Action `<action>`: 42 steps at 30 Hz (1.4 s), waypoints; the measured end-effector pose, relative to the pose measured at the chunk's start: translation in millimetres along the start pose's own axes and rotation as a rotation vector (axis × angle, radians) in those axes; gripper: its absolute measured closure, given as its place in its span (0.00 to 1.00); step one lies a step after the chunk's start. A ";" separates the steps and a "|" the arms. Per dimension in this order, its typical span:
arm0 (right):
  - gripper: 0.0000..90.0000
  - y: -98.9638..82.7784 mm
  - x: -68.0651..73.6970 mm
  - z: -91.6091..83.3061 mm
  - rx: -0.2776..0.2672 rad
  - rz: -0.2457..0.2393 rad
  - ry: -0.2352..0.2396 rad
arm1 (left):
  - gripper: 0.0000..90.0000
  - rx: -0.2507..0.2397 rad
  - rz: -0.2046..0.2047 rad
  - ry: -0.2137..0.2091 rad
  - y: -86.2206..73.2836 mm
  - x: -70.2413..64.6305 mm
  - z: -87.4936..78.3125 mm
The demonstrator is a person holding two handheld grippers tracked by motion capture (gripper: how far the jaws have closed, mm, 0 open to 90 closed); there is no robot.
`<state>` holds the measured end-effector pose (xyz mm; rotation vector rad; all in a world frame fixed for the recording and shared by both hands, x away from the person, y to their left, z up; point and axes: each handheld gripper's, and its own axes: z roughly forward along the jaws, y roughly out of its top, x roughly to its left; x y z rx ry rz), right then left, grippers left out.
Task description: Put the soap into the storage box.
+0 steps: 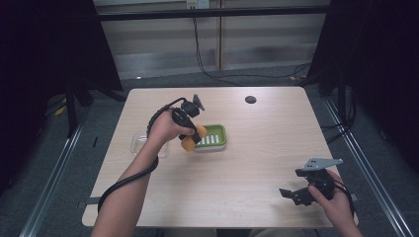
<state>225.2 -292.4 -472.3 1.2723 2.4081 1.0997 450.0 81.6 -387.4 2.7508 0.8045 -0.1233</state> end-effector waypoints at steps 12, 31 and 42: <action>0.01 0.0 0.0 0.6 0.002 0.001 0.003 | 0.55 0.004 0.000 0.008 6.3 3.6 -1.9; 0.01 -0.2 -0.1 0.3 0.002 0.002 0.002 | 0.55 0.006 0.000 0.013 12.8 6.9 3.9; 0.01 0.0 -0.1 0.8 0.000 0.001 0.006 | 0.55 0.017 -0.001 0.019 17.2 11.3 4.6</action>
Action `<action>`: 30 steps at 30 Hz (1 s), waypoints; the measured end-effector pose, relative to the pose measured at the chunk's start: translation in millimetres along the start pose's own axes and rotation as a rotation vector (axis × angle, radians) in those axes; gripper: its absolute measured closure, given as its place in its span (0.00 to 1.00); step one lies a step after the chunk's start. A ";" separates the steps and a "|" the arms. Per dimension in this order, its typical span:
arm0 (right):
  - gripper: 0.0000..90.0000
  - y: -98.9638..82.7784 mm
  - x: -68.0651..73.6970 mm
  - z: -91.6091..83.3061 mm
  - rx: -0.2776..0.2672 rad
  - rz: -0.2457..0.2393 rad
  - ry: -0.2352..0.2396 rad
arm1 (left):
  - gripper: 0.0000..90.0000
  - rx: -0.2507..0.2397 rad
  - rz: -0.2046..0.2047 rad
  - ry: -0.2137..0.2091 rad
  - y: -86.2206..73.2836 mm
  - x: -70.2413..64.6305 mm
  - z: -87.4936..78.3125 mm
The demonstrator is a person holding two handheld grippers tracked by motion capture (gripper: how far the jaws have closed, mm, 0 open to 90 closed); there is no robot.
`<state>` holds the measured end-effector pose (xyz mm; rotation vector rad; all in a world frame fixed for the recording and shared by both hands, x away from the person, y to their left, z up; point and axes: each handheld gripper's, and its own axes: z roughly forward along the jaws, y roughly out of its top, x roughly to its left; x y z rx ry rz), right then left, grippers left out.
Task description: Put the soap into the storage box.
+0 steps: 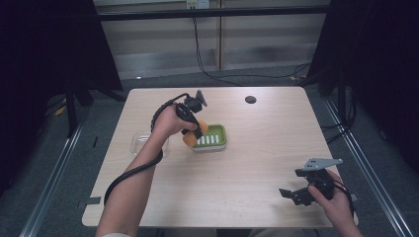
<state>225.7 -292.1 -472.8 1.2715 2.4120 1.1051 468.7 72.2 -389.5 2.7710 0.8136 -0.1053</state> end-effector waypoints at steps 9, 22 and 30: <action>0.01 -0.1 -0.1 0.1 0.000 0.002 0.000 | 0.55 -0.015 -0.008 0.004 5.3 0.7 -0.4; 0.01 -0.4 -0.3 0.1 0.003 0.006 0.001 | 0.55 0.005 0.013 0.006 13.8 1.4 -0.1; 0.01 -0.3 -0.2 -0.3 0.003 0.005 0.001 | 0.55 0.006 0.021 0.010 18.1 0.7 2.1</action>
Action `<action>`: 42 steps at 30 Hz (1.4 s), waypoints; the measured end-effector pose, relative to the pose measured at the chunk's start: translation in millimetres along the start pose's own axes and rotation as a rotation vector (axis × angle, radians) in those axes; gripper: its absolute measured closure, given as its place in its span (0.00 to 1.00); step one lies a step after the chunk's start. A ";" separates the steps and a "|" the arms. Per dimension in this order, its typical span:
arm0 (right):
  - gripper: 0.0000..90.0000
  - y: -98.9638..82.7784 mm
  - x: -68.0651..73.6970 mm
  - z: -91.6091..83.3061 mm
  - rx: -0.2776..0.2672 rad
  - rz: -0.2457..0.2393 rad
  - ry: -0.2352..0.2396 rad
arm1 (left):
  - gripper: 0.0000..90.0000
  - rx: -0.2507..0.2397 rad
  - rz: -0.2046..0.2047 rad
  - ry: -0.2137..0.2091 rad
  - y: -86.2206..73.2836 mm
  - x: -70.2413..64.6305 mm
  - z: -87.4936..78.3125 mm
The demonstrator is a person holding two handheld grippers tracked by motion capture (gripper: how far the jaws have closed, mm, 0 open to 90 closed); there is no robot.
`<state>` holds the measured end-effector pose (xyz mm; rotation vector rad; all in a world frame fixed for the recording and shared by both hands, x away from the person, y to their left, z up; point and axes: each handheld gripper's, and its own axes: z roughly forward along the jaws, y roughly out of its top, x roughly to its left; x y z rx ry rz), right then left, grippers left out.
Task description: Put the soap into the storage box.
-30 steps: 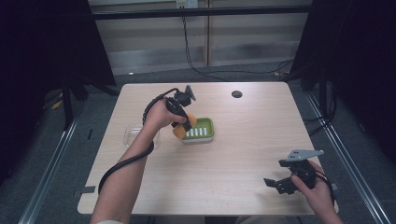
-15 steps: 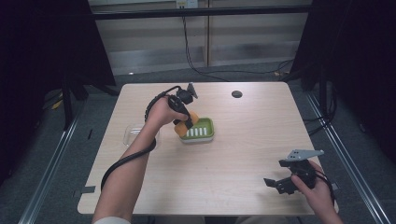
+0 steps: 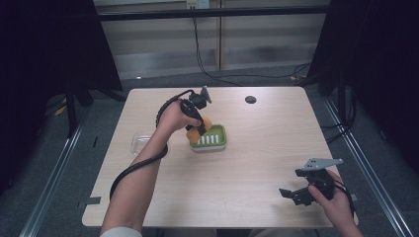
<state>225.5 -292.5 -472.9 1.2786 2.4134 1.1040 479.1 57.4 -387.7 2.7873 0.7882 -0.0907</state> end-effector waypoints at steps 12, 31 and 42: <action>0.01 0.0 0.1 0.4 0.002 0.003 0.001 | 0.55 -0.009 0.007 0.001 7.0 -0.2 3.4; 0.01 0.5 0.4 0.1 -0.003 -0.003 0.003 | 0.55 -0.005 0.010 0.001 15.0 -2.1 10.1; 0.01 0.7 0.6 0.3 -0.004 -0.002 0.003 | 0.55 -0.008 0.016 0.002 17.1 -0.6 11.8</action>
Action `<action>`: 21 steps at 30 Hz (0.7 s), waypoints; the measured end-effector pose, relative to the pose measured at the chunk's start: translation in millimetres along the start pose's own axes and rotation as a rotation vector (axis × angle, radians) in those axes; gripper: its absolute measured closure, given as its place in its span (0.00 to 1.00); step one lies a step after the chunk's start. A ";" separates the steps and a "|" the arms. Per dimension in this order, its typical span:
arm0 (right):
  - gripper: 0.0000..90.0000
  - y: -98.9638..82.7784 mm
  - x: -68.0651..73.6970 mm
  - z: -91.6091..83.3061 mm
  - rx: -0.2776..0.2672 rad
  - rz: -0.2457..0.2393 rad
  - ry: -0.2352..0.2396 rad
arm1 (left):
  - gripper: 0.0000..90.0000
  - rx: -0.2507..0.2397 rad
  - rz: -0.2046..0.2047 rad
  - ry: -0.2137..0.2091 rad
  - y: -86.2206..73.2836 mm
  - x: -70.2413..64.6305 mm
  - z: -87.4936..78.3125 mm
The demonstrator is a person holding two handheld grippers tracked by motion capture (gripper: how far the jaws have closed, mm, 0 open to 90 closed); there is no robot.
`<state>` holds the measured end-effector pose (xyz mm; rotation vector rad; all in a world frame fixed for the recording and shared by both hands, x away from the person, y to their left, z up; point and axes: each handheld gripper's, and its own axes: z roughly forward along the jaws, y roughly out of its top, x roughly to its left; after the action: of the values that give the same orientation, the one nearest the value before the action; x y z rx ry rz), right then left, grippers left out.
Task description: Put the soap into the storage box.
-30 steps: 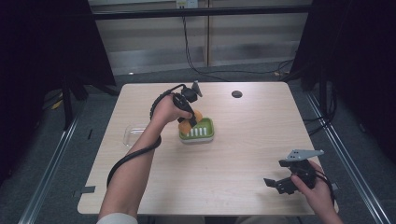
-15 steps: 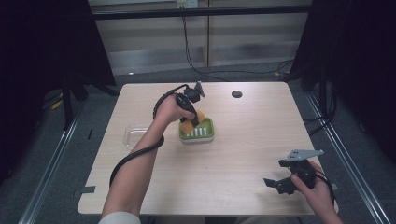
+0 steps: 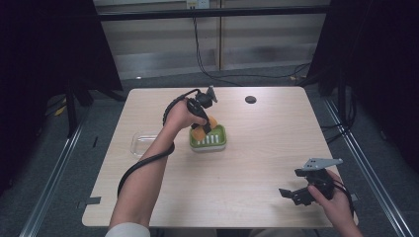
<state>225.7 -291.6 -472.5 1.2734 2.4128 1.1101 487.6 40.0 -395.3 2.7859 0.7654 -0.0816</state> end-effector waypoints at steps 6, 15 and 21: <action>0.01 -0.1 -0.4 0.7 0.000 -0.004 -0.001 | 0.55 0.003 0.006 0.001 1.1 0.5 2.5; 0.01 -0.1 -0.5 0.7 0.001 -0.002 0.002 | 0.55 0.020 0.029 0.001 4.2 0.7 5.7; 0.01 -0.2 -0.4 0.9 0.000 -0.003 0.001 | 0.55 0.027 0.044 0.012 4.9 1.2 8.6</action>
<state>226.3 -291.6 -473.2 1.2695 2.4151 1.1101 491.2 34.4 -402.7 2.8292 0.7109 -0.0681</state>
